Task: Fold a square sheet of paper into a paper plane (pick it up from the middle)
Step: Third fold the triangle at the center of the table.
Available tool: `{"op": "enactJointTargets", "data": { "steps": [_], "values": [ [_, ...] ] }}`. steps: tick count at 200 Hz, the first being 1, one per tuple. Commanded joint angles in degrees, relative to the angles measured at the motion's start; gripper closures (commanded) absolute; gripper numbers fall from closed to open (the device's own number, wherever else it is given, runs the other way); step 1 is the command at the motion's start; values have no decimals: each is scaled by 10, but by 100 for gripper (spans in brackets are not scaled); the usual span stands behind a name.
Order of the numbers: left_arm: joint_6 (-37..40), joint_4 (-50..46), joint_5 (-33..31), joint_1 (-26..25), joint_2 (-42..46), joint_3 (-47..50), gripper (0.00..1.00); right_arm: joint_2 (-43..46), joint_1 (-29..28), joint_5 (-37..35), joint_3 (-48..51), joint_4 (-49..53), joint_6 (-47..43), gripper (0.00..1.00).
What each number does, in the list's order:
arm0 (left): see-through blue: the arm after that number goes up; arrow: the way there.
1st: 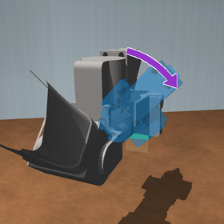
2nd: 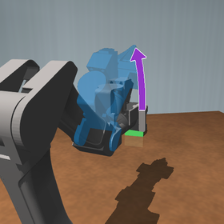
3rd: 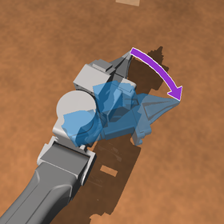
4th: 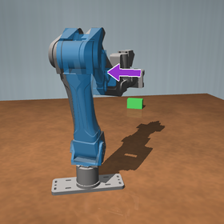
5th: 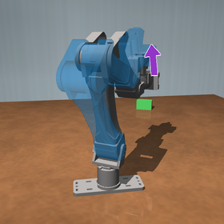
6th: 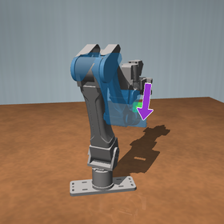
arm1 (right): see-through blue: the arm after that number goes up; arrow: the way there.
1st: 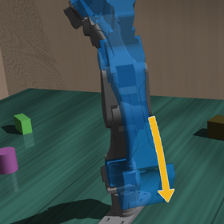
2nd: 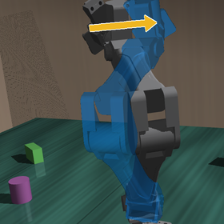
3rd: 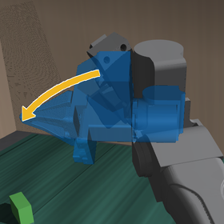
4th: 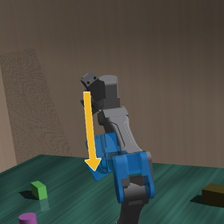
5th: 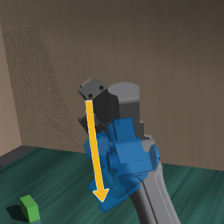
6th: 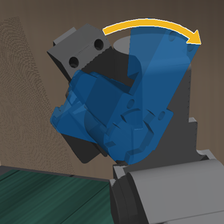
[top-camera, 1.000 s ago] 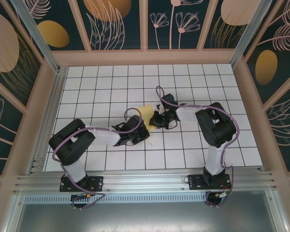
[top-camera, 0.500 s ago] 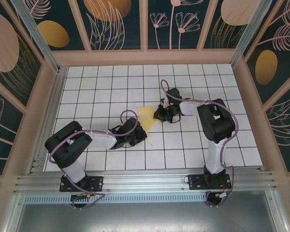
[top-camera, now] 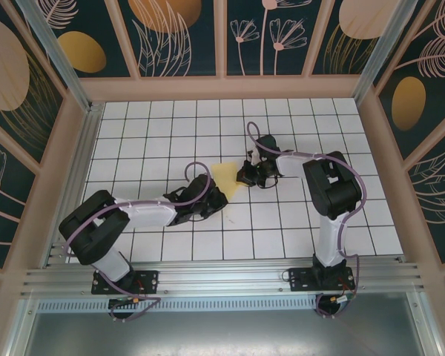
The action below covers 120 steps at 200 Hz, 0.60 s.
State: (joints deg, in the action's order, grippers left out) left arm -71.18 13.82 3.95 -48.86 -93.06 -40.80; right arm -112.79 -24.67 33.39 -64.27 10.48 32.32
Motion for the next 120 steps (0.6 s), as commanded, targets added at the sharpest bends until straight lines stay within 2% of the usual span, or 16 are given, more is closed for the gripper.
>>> {"op": "enactJointTargets", "data": {
  "steps": [1,26,59,120],
  "values": [
    [11,10,-24,-1,-34,-28,93,2,4,-16,-7,13,12,100],
    [4,-19,-40,-1,-74,-41,95,16,5,-5,-16,10,13,100],
    [-2,-50,-54,-1,-78,-31,97,45,7,10,-21,2,5,100],
    [-13,-55,-45,-1,-92,-23,100,74,-26,4,38,16,-11,100]
  ]
}}
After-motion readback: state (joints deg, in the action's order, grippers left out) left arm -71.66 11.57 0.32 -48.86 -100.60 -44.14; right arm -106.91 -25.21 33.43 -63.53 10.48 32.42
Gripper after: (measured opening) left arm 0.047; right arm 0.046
